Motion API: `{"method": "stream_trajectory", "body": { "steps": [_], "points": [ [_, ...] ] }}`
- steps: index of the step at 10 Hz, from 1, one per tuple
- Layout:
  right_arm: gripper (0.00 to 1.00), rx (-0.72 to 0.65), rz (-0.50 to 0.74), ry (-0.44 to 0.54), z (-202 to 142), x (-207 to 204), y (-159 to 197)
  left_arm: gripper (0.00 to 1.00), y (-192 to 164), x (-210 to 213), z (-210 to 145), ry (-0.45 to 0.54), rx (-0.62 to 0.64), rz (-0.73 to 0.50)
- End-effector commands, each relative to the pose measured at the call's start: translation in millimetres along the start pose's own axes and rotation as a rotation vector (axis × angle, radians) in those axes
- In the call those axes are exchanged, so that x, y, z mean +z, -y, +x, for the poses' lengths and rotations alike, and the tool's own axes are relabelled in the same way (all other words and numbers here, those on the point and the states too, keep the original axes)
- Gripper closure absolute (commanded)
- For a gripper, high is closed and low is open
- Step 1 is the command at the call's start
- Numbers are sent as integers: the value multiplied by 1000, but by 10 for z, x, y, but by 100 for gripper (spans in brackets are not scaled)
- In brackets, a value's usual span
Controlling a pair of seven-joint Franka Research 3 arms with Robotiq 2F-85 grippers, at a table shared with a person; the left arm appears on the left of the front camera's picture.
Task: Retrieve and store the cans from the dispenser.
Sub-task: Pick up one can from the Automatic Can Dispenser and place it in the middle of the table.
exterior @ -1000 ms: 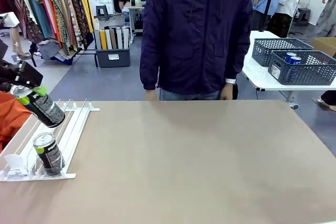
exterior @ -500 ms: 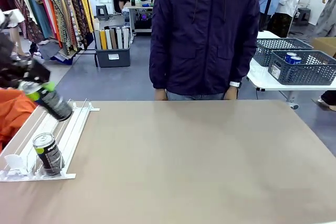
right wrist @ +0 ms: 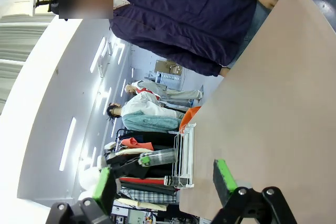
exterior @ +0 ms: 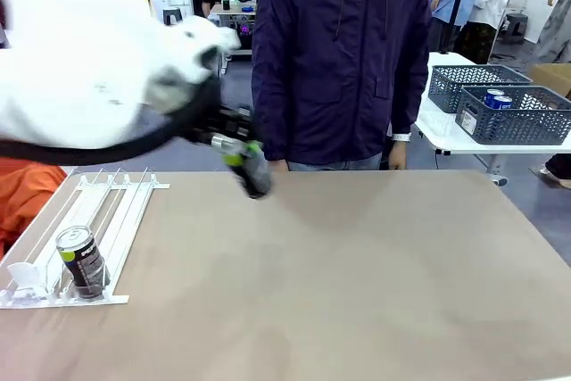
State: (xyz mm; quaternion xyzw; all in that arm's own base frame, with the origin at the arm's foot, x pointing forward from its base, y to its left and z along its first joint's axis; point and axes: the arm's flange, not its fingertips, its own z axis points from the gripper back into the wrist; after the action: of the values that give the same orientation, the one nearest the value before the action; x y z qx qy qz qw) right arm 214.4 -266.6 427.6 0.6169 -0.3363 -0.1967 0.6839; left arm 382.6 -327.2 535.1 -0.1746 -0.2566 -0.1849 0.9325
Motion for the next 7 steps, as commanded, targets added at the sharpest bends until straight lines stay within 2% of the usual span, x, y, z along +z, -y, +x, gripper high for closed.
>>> {"method": "stream_trajectory", "body": {
  "steps": [1,3,4,7],
  "points": [
    [0,-6,8,6,11,-10,-43,100,454,-729,530,-145,-56,64],
    [0,-6,8,6,11,-10,-43,100,732,-1368,489,-215,-114,166],
    [0,-6,8,6,11,-10,-43,100,735,-1551,440,-268,-117,191],
    [0,-6,8,6,11,-10,-43,100,702,-1895,311,-326,-129,209]
  ]
}}
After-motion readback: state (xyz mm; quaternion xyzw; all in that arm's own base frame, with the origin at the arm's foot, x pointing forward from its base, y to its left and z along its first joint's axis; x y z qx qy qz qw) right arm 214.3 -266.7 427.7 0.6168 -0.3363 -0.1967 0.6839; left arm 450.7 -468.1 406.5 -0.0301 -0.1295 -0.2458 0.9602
